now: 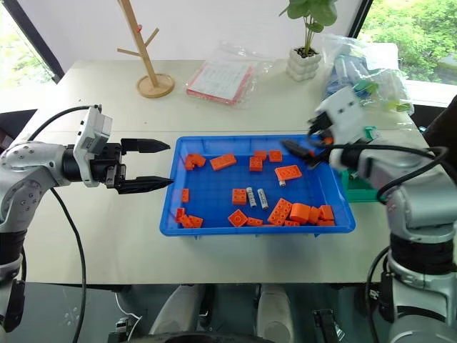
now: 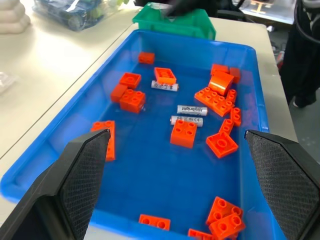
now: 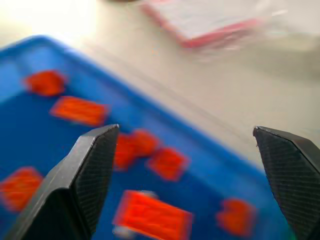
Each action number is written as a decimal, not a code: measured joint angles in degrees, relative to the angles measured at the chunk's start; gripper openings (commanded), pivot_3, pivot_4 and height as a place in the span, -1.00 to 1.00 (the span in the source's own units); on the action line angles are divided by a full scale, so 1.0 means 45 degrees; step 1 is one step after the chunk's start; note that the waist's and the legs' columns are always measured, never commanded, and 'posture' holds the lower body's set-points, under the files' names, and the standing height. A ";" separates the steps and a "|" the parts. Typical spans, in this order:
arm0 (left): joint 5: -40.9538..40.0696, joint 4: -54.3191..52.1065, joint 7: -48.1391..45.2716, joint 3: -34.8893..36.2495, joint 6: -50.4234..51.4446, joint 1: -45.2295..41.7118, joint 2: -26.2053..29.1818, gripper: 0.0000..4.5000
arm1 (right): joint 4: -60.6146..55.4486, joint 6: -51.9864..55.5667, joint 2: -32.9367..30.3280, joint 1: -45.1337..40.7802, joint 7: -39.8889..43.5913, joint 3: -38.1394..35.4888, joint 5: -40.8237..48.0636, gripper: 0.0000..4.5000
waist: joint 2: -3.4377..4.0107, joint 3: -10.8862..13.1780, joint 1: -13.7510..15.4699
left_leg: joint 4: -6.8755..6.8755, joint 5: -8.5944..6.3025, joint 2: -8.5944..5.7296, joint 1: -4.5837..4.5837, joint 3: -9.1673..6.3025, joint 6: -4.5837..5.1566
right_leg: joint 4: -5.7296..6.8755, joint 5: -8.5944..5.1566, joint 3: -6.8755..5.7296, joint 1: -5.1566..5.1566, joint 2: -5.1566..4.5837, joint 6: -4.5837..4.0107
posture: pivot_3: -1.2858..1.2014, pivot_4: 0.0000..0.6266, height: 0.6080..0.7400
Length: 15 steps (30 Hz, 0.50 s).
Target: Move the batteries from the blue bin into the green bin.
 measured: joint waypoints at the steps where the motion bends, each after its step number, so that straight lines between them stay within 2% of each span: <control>1: -0.0005 -0.0001 0.0000 0.0007 0.0008 0.0005 0.0003 1.00 | -0.0271 0.0385 0.0107 0.0265 -0.0119 0.0376 0.0115 0.96 | -0.0001 0.0000 0.0007 | 0.0001 0.0000 -0.0003 -0.0001 0.0000 0.0001 | -0.0015 -0.0001 0.0000 0.0007 0.0000 -0.0002 | 0.03 -0.52 0.28; 7: -0.0027 -0.0008 -0.0020 0.0011 0.0018 0.0003 0.0012 1.00 | -0.0457 0.1465 0.0275 0.0949 -0.0211 0.1882 0.0731 0.96 | -0.0001 0.0000 -0.0108 | -0.0001 -0.0002 0.0006 0.0006 0.0004 0.0004 | -0.0036 0.0003 0.0000 0.0013 0.0012 -0.0003 | 0.03 -0.52 0.28; 15: -0.0023 -0.0023 -0.0014 0.0012 0.0017 0.0004 0.0014 1.00 | 0.0221 0.1156 0.0276 0.0904 0.0214 0.2891 0.1363 0.96 | -0.0001 0.0000 -0.0093 | -0.0002 -0.0004 0.0009 0.0007 0.0006 0.0007 | -0.0037 0.0005 -0.0007 0.0016 0.0013 0.0001 | 0.03 -0.52 0.28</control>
